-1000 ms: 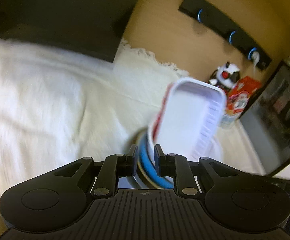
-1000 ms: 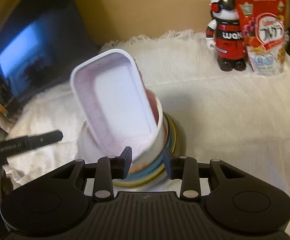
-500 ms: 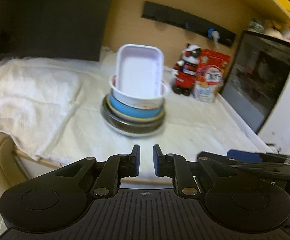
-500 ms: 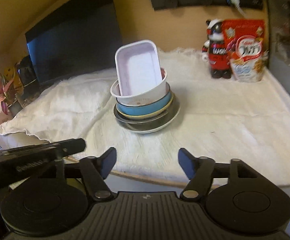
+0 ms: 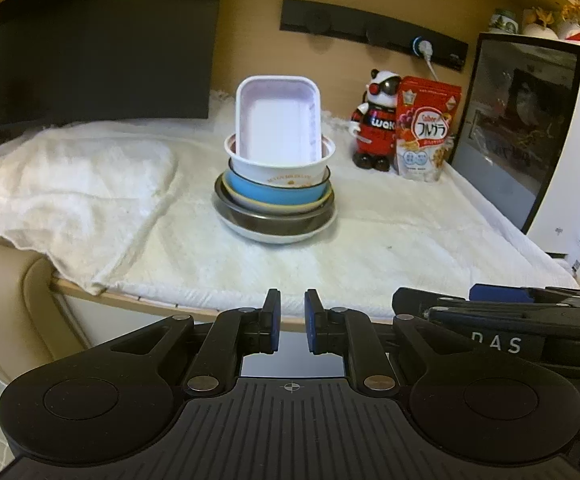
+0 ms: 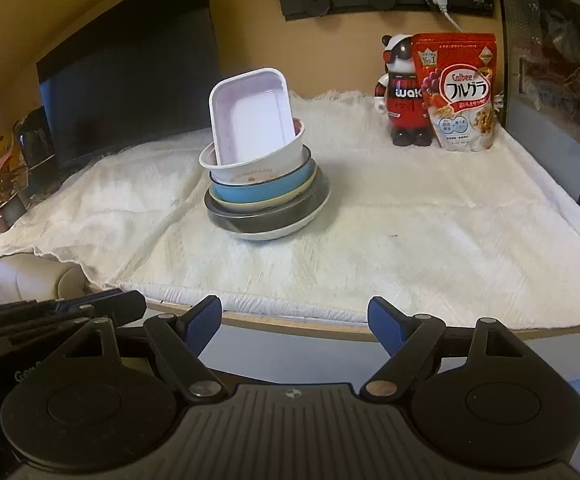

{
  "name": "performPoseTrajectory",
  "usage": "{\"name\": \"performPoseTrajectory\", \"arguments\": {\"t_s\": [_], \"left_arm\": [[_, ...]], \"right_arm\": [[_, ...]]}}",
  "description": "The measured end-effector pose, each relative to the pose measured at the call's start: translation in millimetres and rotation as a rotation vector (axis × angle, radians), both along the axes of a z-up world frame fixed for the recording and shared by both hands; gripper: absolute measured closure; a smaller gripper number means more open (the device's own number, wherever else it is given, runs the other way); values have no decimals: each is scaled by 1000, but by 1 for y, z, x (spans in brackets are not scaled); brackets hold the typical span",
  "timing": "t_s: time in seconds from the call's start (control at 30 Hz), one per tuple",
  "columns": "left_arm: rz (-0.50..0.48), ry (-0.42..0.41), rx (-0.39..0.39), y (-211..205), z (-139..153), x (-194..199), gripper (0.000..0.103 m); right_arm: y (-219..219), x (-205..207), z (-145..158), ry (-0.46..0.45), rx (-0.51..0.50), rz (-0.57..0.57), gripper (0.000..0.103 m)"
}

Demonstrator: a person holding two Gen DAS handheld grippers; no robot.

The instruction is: Organize plates and bowls

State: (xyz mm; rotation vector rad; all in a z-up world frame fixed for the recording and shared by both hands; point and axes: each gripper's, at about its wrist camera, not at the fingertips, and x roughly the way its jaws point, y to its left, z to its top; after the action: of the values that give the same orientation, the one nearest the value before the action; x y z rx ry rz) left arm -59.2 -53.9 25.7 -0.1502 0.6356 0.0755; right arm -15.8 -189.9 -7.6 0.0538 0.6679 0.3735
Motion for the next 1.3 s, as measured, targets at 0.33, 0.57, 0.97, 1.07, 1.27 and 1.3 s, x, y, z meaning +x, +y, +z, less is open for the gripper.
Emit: {"name": "performPoseTrajectory", "arguments": {"t_s": [0.33, 0.57, 0.97, 1.07, 1.27, 1.3], "left_arm": [[-13, 2, 8, -2, 1, -1, 88], [-14, 5, 5, -2, 1, -1, 88], [-19, 6, -1, -4, 1, -2, 88], [-20, 6, -1, -4, 1, -2, 88], [-19, 7, -4, -4, 1, -2, 88], [-19, 7, -2, -4, 1, -2, 88]], "right_arm": [[1, 0, -3, 6, -2, 10, 22], [1, 0, -3, 7, -3, 15, 22], [2, -1, -5, 10, -8, 13, 22], [2, -1, -5, 9, -8, 14, 22], [2, -1, -5, 8, -8, 15, 22], [2, 0, -5, 8, -8, 16, 22]]}}
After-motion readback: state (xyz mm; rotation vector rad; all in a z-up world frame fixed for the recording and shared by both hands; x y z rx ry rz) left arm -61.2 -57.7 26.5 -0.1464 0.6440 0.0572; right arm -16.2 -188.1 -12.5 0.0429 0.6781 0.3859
